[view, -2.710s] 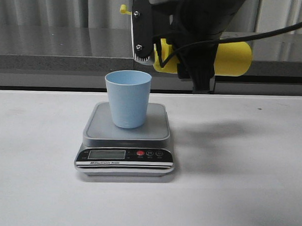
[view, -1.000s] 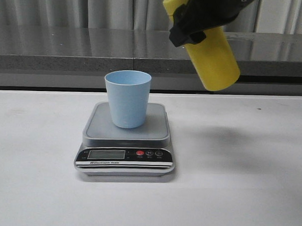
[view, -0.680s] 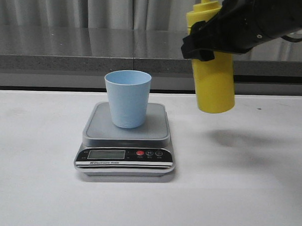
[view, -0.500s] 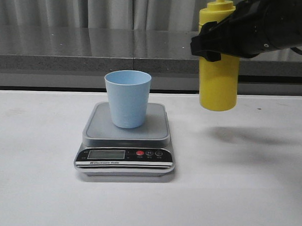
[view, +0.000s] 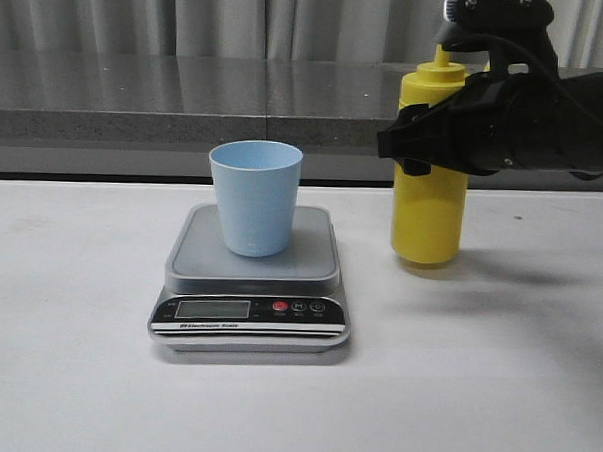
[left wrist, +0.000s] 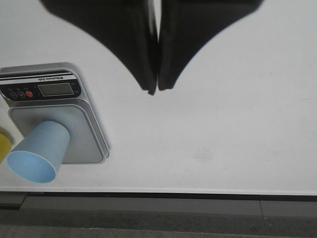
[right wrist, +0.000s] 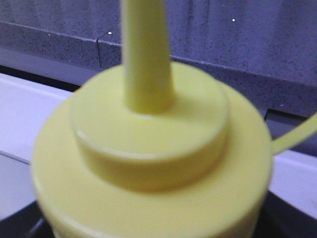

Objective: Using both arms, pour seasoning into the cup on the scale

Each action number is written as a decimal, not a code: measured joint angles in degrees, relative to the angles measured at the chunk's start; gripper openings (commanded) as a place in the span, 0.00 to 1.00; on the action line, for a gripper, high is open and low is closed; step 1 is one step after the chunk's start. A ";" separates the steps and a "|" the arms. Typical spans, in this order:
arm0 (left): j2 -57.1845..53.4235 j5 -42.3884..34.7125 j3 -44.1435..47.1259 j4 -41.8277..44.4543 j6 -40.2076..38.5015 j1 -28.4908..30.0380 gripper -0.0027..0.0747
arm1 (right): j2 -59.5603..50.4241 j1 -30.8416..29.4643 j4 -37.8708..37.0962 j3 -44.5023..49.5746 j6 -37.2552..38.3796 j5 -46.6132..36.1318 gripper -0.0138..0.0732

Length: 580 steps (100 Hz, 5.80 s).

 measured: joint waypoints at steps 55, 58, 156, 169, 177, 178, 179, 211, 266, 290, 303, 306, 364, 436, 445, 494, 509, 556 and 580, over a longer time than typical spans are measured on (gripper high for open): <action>0.00 0.00 0.00 0.00 0.00 0.00 0.01 | 2.72 0.00 0.00 0.00 5.59 -2.73 0.70; 0.00 0.00 0.00 0.00 0.00 0.00 0.01 | 2.72 0.00 0.00 0.00 5.59 -2.73 0.74; 0.00 0.00 0.00 0.00 0.00 0.00 0.01 | -3.49 0.00 0.00 7.13 5.83 -2.77 0.88; 0.00 0.00 0.00 0.00 0.00 0.00 0.01 | -6.40 0.00 0.00 10.25 5.83 -2.77 0.88; 0.00 0.00 0.00 0.00 0.00 0.00 0.01 | -8.45 0.00 0.00 12.06 5.83 -2.77 0.87; 0.00 0.00 0.00 0.00 0.00 0.00 0.01 | -8.84 0.00 0.00 12.39 5.83 -2.77 0.87; 0.00 0.00 0.00 0.00 0.00 0.00 0.01 | -9.04 0.00 0.00 12.56 5.83 -2.77 0.87; 0.00 0.00 0.00 0.00 0.00 0.00 0.01 | -20.33 0.00 0.00 19.16 5.94 -1.15 0.55; 0.00 0.00 0.00 0.00 0.00 0.00 0.01 | -37.35 0.00 -0.10 24.18 6.09 7.95 0.08; 0.00 0.00 0.00 0.00 0.00 0.00 0.01 | -44.17 0.00 -0.10 24.18 6.09 14.58 0.08; 0.00 0.00 0.00 0.00 0.00 0.00 0.01 | -48.46 0.00 -0.21 24.18 6.09 20.50 0.08; 0.00 0.00 0.00 0.00 0.00 0.00 0.01 | -49.48 0.00 -0.29 24.18 6.09 22.16 0.08; 0.00 0.00 0.00 0.00 0.00 0.00 0.01 | -68.30 0.00 -3.04 24.22 6.09 42.61 0.08; 0.00 0.00 0.00 0.00 0.00 0.00 0.01 | -85.39 0.00 -2.92 24.58 6.09 55.21 0.08; 0.00 0.00 0.00 0.00 0.00 0.00 0.01 | -85.92 0.00 -2.92 24.58 6.09 55.34 0.08; 0.00 0.00 0.00 0.00 0.00 0.00 0.01 | -89.71 -7.55 -1.48 30.68 6.09 49.08 0.08; 0.00 0.00 0.00 0.00 0.00 0.00 0.01 | -93.74 -12.52 -0.57 35.57 6.09 45.39 0.08; 0.00 0.00 0.00 0.00 0.00 0.00 0.01 | -104.52 -16.98 -0.09 47.13 6.34 45.03 0.08; 0.00 0.00 0.00 0.00 0.00 0.00 0.01 | -104.63 -17.19 -0.09 47.49 6.34 47.09 0.08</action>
